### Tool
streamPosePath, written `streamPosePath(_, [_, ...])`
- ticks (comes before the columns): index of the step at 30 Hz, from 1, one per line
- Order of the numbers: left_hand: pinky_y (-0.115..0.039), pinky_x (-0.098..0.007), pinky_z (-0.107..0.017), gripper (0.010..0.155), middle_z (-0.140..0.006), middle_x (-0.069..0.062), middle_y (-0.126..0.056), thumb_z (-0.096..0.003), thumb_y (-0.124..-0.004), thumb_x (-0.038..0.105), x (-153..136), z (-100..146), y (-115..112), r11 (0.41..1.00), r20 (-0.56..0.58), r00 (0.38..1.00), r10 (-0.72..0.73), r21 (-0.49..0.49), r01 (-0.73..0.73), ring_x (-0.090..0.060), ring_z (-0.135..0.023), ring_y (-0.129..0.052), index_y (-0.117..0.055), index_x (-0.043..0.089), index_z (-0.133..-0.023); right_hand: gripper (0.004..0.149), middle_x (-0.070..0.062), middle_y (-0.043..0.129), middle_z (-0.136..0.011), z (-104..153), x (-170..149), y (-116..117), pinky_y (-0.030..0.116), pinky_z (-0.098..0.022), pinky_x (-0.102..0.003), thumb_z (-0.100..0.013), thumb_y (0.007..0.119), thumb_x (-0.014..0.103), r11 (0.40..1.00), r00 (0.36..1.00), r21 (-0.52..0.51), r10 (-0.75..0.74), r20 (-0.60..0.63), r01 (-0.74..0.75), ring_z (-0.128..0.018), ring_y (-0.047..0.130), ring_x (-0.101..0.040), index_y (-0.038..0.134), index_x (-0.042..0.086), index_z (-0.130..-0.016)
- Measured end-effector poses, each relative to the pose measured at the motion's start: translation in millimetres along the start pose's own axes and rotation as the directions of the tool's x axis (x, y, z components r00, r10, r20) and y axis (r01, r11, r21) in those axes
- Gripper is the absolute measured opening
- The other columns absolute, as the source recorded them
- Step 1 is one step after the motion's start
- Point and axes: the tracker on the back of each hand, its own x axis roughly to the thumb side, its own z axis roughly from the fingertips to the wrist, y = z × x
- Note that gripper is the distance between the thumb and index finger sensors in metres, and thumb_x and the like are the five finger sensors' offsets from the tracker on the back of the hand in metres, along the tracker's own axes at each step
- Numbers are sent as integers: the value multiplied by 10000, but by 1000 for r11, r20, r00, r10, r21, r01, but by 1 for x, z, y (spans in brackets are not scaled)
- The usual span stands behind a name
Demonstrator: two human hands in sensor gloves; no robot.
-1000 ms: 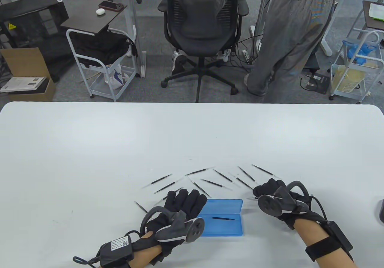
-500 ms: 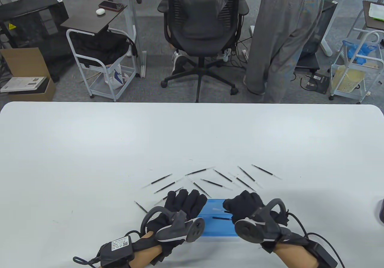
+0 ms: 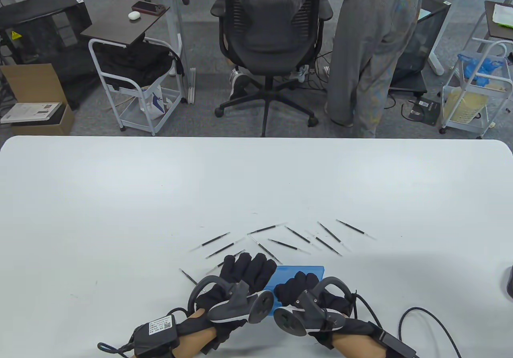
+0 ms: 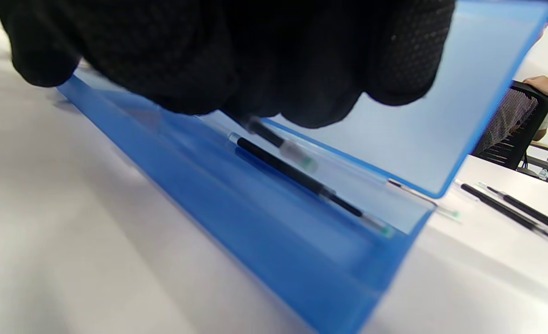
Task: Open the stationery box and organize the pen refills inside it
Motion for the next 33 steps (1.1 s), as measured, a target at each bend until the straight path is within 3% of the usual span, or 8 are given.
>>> streamPosePath(21, [-328, -672, -870, 1188, -1288, -68, -68, -381, -813, 621, 0, 0, 0, 1000, -2, 1000, 0, 0, 0, -419, -1215, -290, 33, 258, -1132, 574, -66, 974, -773, 1, 0, 4, 815, -571, -548, -442, 901, 314, 1000, 1000, 13, 7, -8, -7, -701, 968, -349, 721, 137, -958])
streamPosePath(27, [-329, -672, -871, 1187, -1288, -69, -67, -383, -812, 621, 0, 0, 0, 1000, -2, 1000, 0, 0, 0, -419, -1214, -293, 34, 257, -1132, 548, -54, 990, -746, 14, -10, -24, 825, -560, -539, -437, 906, 306, 996, 998, -74, -55, -30, 53, -680, 982, -337, 746, 152, -939])
streamPosePath(33, [-329, -672, -870, 1187, -1288, -68, -69, -382, -813, 620, 0, 0, 0, 1000, -1, 1000, -1, 1, 1, -421, -1213, -293, 33, 257, -1132, 542, -63, 990, -748, 28, -61, -58, 823, -560, -545, -444, 906, 294, 977, 976, -188, -130, -174, 97, -680, 980, -344, 750, 146, -941])
